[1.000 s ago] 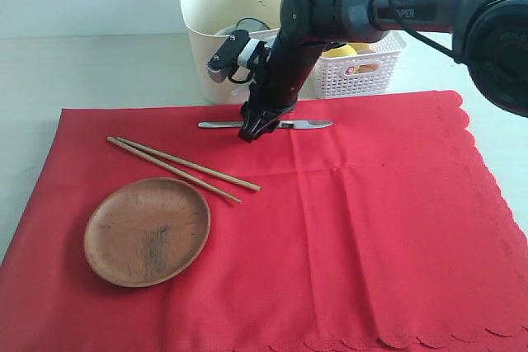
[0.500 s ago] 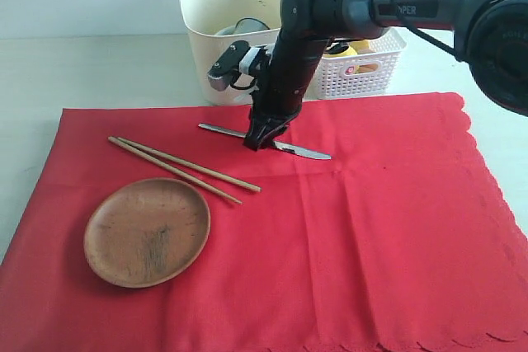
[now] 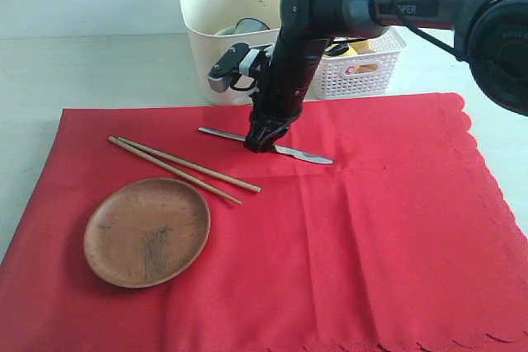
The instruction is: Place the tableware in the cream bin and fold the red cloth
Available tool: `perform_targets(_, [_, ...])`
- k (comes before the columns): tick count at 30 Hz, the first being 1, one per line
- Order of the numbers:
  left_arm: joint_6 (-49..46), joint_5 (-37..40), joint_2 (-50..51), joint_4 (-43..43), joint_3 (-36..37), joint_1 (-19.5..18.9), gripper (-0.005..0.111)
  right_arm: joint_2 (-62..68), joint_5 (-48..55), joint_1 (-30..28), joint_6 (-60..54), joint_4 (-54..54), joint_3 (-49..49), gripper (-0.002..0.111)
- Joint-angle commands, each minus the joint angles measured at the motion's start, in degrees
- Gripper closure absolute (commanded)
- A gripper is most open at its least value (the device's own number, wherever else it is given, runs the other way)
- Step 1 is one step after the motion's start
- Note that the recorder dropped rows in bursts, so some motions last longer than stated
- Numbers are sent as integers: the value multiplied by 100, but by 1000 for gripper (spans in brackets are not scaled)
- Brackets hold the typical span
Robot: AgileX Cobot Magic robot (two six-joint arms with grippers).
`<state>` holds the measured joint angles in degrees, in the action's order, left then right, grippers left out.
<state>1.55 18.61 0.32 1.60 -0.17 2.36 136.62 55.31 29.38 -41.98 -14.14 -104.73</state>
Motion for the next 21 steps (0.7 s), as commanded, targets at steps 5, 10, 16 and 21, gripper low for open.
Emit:
perform_targets(5, [14,-31,-32,39,17,-10,107,-822,204,-6,-492,-935,13,108])
perform_targets(10, [14,-31,-32,39,17,-10,107,-1196,27,-6,-945,-1553,13,108])
perform_targets(16, [14,-31,-32,39,17,-10,107,-1180,268,-6,-924,-1553,38,108])
perform_targets(21, [14,-31,-32,39,17,-10,107,-828,497,-6,-702,-1504,38,105])
